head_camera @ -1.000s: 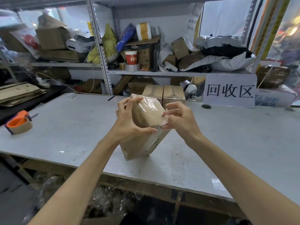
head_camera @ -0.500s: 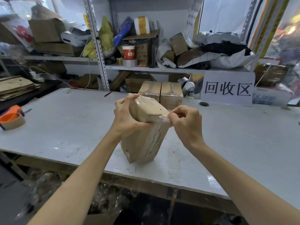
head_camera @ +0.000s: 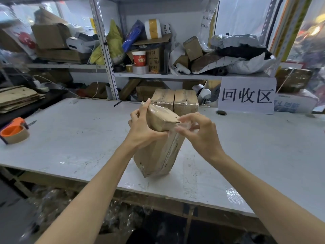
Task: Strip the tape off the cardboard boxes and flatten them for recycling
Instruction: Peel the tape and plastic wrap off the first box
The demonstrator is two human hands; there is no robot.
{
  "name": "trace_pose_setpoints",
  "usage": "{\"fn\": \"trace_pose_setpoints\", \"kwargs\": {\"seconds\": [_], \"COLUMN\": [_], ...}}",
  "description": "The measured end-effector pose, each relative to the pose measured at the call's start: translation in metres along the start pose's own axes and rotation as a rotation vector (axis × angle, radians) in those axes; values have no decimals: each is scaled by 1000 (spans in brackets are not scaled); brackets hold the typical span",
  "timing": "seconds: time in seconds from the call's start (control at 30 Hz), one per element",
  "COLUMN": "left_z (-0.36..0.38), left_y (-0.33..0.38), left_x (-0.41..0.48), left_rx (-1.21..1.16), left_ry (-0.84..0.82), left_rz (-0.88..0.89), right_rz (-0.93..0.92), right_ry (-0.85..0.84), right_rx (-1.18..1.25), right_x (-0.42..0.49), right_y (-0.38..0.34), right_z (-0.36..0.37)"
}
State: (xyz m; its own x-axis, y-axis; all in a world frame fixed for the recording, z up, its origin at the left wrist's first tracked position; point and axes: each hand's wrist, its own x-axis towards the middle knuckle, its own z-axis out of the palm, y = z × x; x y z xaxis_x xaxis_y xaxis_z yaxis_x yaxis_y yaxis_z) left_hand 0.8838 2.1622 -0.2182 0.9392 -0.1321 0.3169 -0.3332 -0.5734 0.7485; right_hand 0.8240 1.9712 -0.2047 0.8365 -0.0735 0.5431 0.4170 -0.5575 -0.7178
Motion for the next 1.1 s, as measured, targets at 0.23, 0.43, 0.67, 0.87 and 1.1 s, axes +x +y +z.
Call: {"fn": "trace_pose_setpoints", "kwargs": {"seconds": [0.23, 0.43, 0.67, 0.87, 1.1], "left_z": [-2, -3, -10, -16, -17], "left_y": [5, 3, -3, -4, 1], "left_x": [1, -1, -6, -12, -24], "left_rx": [-15, -14, -55, -86, -87], "left_ry": [51, 76, 64, -6, 36], "left_rz": [28, 27, 34, 51, 152], "right_rz": [-190, -224, -272, 239, 561], "right_ry": [131, 96, 61, 146, -148], "right_rx": [-91, -115, -125, 373, 159], "right_x": [-7, -3, -6, 0, 22], "right_y": [4, 0, -5, -9, -1], "right_z": [7, 5, 3, 6, -7]}}
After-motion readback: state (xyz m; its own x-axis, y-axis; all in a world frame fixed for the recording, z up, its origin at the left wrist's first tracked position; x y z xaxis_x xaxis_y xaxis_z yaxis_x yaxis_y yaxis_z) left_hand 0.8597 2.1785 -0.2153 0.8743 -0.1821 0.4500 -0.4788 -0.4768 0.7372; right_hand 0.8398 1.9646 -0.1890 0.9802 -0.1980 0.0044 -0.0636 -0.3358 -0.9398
